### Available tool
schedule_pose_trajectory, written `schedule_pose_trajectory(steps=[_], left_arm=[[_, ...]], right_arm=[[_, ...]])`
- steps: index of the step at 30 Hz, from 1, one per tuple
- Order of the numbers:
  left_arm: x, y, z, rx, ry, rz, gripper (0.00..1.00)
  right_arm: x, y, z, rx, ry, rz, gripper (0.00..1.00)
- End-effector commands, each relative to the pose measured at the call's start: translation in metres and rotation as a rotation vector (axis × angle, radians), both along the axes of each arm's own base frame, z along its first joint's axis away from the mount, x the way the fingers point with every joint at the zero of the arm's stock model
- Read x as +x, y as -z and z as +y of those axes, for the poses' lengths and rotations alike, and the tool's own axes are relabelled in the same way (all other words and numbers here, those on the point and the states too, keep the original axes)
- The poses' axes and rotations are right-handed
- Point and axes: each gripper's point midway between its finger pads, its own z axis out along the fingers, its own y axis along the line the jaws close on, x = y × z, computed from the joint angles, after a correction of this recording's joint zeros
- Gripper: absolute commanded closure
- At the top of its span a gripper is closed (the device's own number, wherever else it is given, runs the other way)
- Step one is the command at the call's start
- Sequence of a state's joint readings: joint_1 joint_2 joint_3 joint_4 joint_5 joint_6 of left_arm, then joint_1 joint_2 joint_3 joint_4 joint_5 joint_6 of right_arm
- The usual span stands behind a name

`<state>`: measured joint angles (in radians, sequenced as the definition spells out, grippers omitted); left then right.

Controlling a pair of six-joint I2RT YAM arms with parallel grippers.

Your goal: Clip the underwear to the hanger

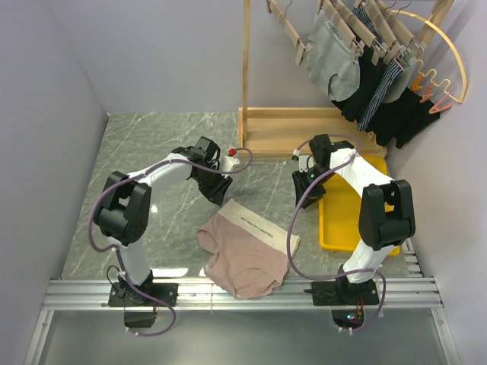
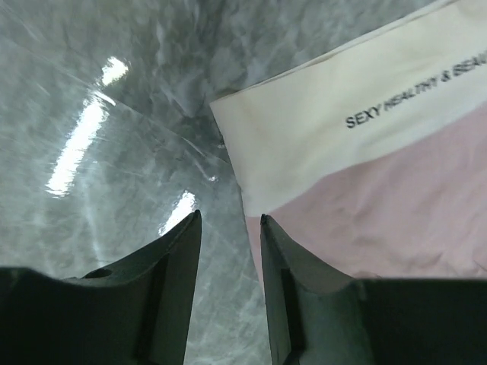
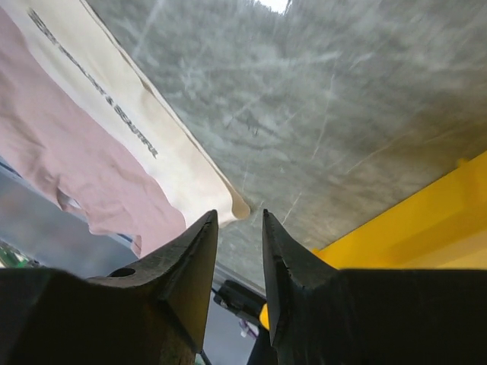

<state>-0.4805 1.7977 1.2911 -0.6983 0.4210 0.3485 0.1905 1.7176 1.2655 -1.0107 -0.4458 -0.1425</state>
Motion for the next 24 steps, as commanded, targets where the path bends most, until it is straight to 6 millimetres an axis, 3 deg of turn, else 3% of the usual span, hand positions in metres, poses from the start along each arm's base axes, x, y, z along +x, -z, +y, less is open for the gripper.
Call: schedule_pose_trajectory(steps=[1,6,11,15,17,20,22,24], left_arm=[[0.008,0.016,-0.004,0.018,-0.095,0.024,0.58],[0.014,0.036,-0.010,0.005,-0.152,0.075,0.59],[0.009,0.042,-0.020,-0.039,-0.170,0.137,0.63],[0.008,0.051,-0.016,-0.054,-0.222,0.189,0.85],[0.011,0.050,-0.010,-0.085,-0.258,0.227,0.89],[0.014,0.046,-0.006,-0.119,-0.277,0.253,0.84],[0.014,0.044,-0.006,-0.132,-0.275,0.249,0.74],[0.014,0.041,-0.012,-0.161,-0.270,0.265,0.70]], right_arm=[[-0.024,0.001,0.001,-0.059,-0.033,0.028,0.62],[-0.046,0.013,0.007,-0.086,-0.080,0.092,0.61],[-0.050,0.020,0.010,-0.092,-0.094,0.111,0.60],[-0.044,0.020,0.015,-0.077,-0.085,0.109,0.60],[-0.040,0.020,0.016,-0.075,-0.081,0.108,0.60],[-0.034,0.018,0.019,-0.066,-0.078,0.100,0.59],[-0.032,0.018,0.022,-0.062,-0.079,0.101,0.59],[-0.033,0.018,0.023,-0.054,-0.079,0.107,0.59]])
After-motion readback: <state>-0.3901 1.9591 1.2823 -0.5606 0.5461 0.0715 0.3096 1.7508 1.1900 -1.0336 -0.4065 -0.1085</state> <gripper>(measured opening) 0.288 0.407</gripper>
